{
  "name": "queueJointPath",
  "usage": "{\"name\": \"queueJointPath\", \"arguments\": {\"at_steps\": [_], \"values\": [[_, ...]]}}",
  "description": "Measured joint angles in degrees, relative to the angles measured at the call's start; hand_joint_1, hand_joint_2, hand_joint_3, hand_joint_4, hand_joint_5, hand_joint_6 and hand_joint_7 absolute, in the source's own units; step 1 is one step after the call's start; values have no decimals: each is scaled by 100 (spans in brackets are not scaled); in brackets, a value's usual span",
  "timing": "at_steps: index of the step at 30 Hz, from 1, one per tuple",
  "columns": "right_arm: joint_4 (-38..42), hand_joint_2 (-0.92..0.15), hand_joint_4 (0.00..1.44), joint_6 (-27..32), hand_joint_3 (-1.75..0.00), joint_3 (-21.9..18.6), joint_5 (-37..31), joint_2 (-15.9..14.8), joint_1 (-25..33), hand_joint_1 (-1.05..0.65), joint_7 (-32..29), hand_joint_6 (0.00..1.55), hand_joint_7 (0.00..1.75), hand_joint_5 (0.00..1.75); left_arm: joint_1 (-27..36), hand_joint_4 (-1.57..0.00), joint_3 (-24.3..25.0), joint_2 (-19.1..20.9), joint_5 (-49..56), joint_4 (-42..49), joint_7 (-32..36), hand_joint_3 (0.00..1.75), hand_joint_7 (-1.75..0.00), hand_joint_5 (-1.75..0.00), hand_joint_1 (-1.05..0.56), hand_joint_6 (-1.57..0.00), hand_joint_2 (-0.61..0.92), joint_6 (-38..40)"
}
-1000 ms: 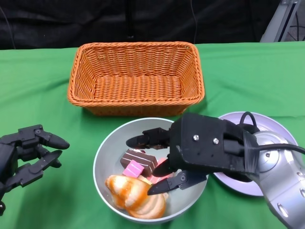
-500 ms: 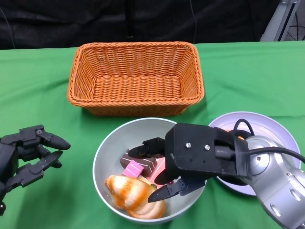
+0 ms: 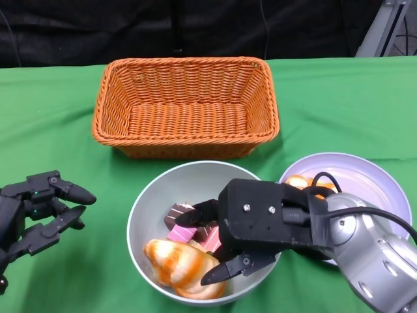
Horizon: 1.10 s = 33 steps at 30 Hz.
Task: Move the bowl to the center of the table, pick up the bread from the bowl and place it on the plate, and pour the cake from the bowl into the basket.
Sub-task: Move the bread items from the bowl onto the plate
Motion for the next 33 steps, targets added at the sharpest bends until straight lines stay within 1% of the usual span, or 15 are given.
{"name": "queueJointPath", "arguments": {"at_steps": [8, 17, 20, 23, 24, 25, 26, 27, 28, 29, 30, 31, 32, 33], "values": [[211, -92, 50, -29, -22, 167, -119, 5, -139, -89, 23, 8, 0, 0, 0, -81, -1, 0, 13, 2, 1, 32, -93, -123, -8, -83, 92, -7], [401, -92, 47, -90, -24, 323, -240, 45, -266, -88, 61, 9, 1, 0, 0, -80, -1, 0, 12, 1, 1, 31, -93, -122, -7, -83, 92, -7], [455, -92, 48, -152, -25, 356, -334, 73, -278, -86, 55, 14, 3, 1, 0, -80, -1, 0, 12, 2, 1, 32, -93, -123, -7, -83, 92, -7], [525, -92, 50, -277, -25, 401, -448, 96, -282, -84, 44, 23, 6, 2, 0, -80, -1, 0, 12, 13, 1, 32, -93, -123, -7, -83, 92, -9], [543, -92, 57, -299, -24, 411, -495, 101, -282, -82, 38, 28, 8, 5, 0, -80, -1, 0, 12, 25, 1, 32, -93, -123, -7, -83, 92, -9], [566, -92, 71, -337, -20, 412, -519, 132, -276, -77, -3, 36, 10, 12, 0, -80, -1, 0, 12, 41, 0, 32, -93, -123, -8, -83, 92, -12], [593, -92, 78, -397, -17, 397, -533, 163, -259, -74, -75, 40, 11, 16, -1, -80, -1, 0, 12, 56, 0, 31, -94, -123, -8, -83, 92, -21], [618, -92, 82, -443, -16, 379, -558, 196, -233, -73, -148, 43, 11, 18, -1, -80, -1, 0, 11, 70, 0, 31, -94, -123, -8, -83, 92, -41], [662, -92, 95, -539, -11, 363, -584, 228, -198, -63, -245, 58, 9, 36, -2, -80, -1, 0, 11, 76, 0, 31, -93, -123, -8, -83, 92, -55], [708, -92, 94, -672, -9, 359, -627, 249, -157, -58, -360, 66, 6, 55, -3, -80, -2, 0, 11, 77, 0, 31, -93, -123, -9, -83, 92, -56], [752, -92, 93, -788, -8, 359, -664, 271, -126, -55, -450, 70, 4, 65, -3, -80, -2, 0, 12, 77, 0, 31, -93, -123, -9, -83, 92, -56], [795, -92, 88, -897, -5, 356, -713, 301, -86, -46, -538, 78, 4, 78, -5, -80, -3, -1, 12, 78, 0, 30, -93, -123, -9, -83, 92, -56], [817, -92, 85, -974, -3, 354, -765, 335, -35, -42, -613, 82, 4, 83, -9, -80, -3, -1, 12, 79, 1, 30, -93, -123, -9, -83, 92, -56], [825, -92, 80, -1033, -3, 342, -784, 370, 21, -38, -681, 88, 4, 74, -12, -80, -3, 0, 12, 80, 1, 30, -92, -123, -9, -83, 92, -56]]}}
